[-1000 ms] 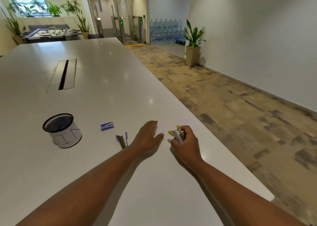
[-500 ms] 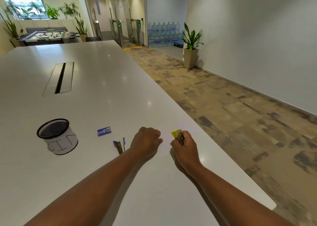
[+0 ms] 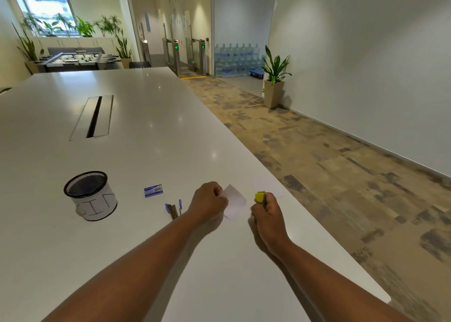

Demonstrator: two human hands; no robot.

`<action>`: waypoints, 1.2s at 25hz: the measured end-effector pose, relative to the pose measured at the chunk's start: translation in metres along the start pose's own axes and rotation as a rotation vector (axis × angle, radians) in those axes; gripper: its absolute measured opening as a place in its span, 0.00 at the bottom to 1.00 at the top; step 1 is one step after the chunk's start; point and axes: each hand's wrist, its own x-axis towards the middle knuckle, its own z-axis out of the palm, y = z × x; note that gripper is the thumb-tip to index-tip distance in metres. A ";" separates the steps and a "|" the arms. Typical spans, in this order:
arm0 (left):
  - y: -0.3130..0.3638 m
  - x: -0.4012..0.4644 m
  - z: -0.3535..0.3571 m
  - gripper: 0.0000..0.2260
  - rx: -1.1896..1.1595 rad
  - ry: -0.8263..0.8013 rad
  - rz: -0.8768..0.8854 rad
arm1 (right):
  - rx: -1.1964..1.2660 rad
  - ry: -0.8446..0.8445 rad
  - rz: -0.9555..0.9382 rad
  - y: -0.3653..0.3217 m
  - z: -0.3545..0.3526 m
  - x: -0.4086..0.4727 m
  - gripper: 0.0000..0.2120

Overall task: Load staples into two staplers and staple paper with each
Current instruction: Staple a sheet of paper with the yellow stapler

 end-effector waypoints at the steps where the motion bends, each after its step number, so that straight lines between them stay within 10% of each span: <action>1: 0.001 -0.007 -0.009 0.04 -0.088 0.054 -0.007 | 0.091 -0.032 0.024 -0.004 0.002 -0.002 0.09; 9: -0.004 -0.076 -0.093 0.23 -0.810 0.181 -0.073 | 0.161 -0.302 -0.009 -0.059 0.070 -0.020 0.16; 18: -0.035 -0.147 -0.158 0.16 -0.759 0.334 0.052 | 0.118 -0.487 -0.135 -0.105 0.129 -0.044 0.08; 30: -0.031 -0.163 -0.186 0.17 -0.928 0.104 0.066 | 0.192 -0.613 0.134 -0.120 0.131 -0.056 0.06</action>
